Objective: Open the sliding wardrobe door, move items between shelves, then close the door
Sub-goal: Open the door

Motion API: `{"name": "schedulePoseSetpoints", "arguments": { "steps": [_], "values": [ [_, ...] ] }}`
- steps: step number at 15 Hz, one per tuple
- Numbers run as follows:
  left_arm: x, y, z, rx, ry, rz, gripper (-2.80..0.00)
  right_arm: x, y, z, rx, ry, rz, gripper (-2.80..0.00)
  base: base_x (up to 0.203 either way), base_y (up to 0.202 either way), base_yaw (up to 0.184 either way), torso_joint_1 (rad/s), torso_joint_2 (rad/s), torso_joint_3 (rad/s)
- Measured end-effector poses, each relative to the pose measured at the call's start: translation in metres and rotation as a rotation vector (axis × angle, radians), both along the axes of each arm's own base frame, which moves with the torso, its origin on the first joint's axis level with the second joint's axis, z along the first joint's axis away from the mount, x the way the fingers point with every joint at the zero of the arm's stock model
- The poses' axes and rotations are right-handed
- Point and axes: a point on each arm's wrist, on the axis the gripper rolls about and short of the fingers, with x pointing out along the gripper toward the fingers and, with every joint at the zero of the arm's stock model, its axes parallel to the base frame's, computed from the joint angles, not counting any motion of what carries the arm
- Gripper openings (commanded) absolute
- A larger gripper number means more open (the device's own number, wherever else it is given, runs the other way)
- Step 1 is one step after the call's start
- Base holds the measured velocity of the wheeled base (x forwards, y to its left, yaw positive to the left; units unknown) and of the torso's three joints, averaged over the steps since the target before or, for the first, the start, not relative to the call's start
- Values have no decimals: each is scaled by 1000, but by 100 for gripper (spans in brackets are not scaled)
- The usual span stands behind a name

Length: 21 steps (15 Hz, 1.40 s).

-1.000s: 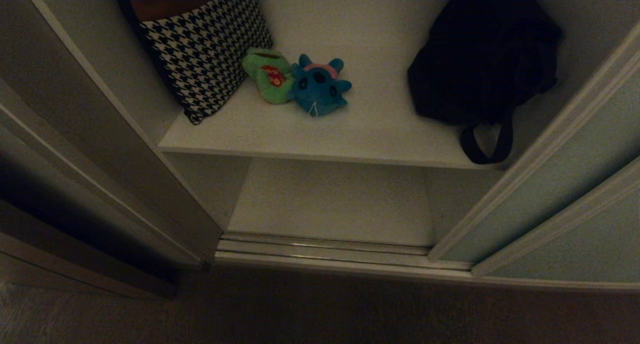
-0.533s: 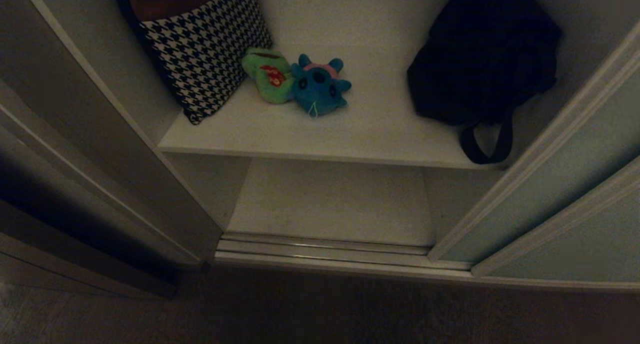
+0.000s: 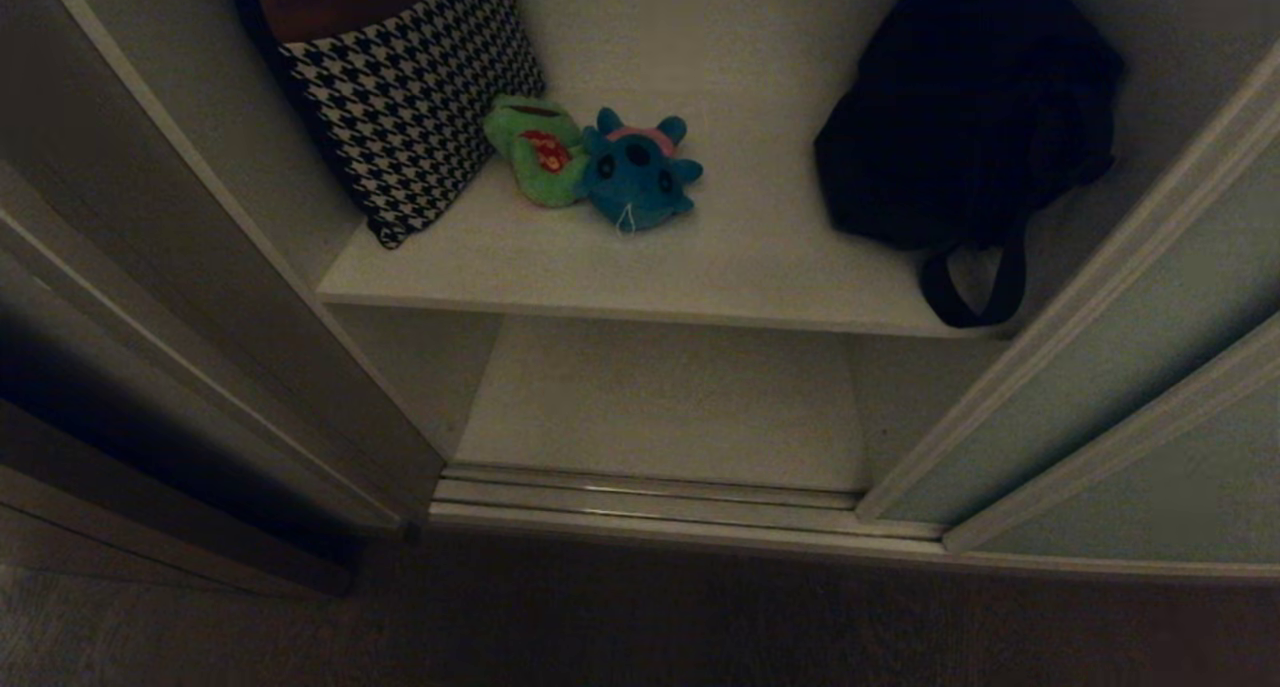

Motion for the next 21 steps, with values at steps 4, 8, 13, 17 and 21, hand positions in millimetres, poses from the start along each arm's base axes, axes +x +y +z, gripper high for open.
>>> {"name": "schedulePoseSetpoints", "arguments": {
  "steps": [4, 8, 13, 17, 21],
  "values": [
    [0, 0, 0, 1, 0, 0, -280, 17, -3, 3, 0, 4, -66, -280, 0, 0, 0, 0, 0, 0],
    [0, 0, 0, 0, 0, 0, -280, 32, -10, 8, -9, -24, -136, -280, 0, 0, 0, 0, 0, 0],
    [0, 0, 0, 0, 0, 0, -280, 46, -18, 4, 19, -3, -65, -280, 0, 0, 0, 0, 0, 0],
    [0, 0, 0, 0, 0, 0, -280, 56, -23, 4, 21, -19, -19, -280, 0, 0, 0, 0, 0, 0],
    [0, 0, 0, 0, 0, 0, -280, 69, -34, 0, 14, -29, 18, -280, 0, 0, 0, 0, 0, 0]
  ]
}}
